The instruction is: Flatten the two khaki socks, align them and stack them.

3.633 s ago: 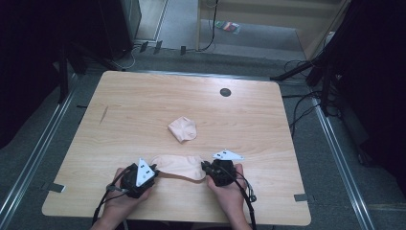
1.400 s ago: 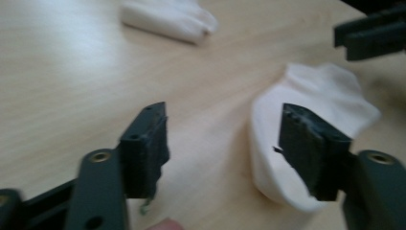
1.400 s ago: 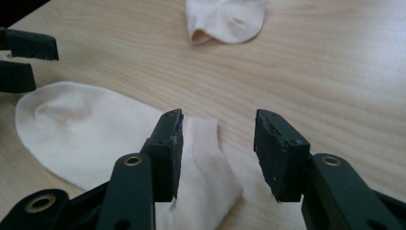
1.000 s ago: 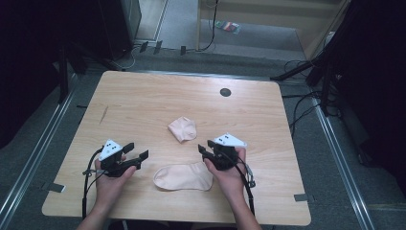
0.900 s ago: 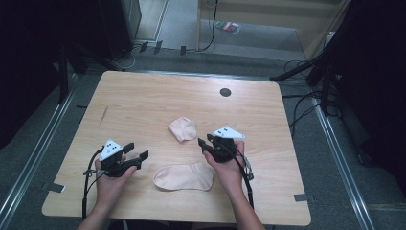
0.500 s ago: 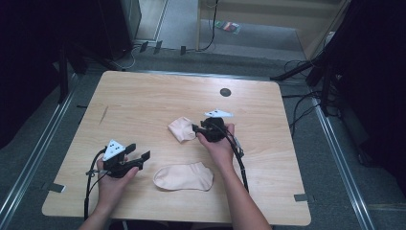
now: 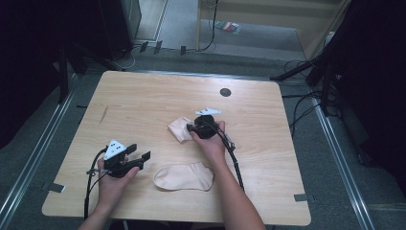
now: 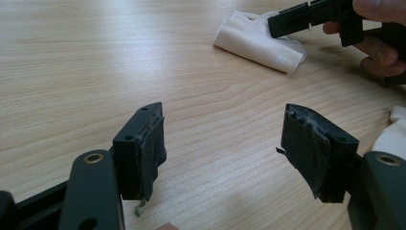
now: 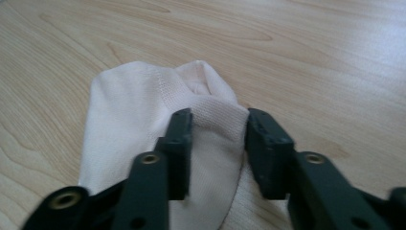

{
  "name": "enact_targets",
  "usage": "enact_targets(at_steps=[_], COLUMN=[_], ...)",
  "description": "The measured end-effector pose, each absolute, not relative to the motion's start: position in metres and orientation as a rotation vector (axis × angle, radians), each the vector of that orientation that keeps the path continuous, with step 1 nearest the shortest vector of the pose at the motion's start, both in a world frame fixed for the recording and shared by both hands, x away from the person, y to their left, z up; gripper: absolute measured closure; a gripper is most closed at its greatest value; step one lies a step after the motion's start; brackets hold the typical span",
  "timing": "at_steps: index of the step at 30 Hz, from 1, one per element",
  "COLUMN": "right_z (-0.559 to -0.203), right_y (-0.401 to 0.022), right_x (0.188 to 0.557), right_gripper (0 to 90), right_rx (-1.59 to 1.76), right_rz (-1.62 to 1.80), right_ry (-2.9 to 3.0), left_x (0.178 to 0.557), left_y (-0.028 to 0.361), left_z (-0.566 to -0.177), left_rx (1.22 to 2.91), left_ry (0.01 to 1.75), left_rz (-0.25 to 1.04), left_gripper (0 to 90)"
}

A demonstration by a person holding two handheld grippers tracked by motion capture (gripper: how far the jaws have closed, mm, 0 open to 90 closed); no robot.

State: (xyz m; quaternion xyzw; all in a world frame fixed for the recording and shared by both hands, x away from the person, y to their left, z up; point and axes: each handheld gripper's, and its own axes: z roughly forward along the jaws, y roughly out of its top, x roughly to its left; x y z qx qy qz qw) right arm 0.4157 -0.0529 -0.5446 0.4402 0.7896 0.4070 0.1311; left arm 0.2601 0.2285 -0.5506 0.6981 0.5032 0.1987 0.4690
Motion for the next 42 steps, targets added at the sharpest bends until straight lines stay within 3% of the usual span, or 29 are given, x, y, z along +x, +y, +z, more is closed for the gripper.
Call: enact_targets(at_steps=[3,6,21,36,42], right_z=[-0.542,-0.539,-0.498,-0.456,-0.441], right_y=[-0.052,-0.052,-0.033,-0.014,-0.007], right_x=[0.411,0.407,0.383,0.379,0.369], right_gripper=[84.6,88.0,88.8,88.9,88.9], right_rx=[1.287,1.277,1.166,1.151,1.108], right_rz=[1.189,1.209,1.296,1.386,1.488], right_ry=[2.265,2.268,2.264,2.238,2.256], left_x=[0.26,0.26,0.27,0.332,0.35], left_y=[0.228,0.228,0.23,0.172,0.17], left_z=[-0.551,-0.551,-0.547,-0.546,-0.547], left_rx=[1.711,1.711,1.675,1.772,1.772], left_ry=[1.236,1.238,1.271,1.205,1.267], left_rz=[0.488,0.488,0.428,0.366,0.406], left_gripper=[32.1,32.2,29.0,24.4,31.3])
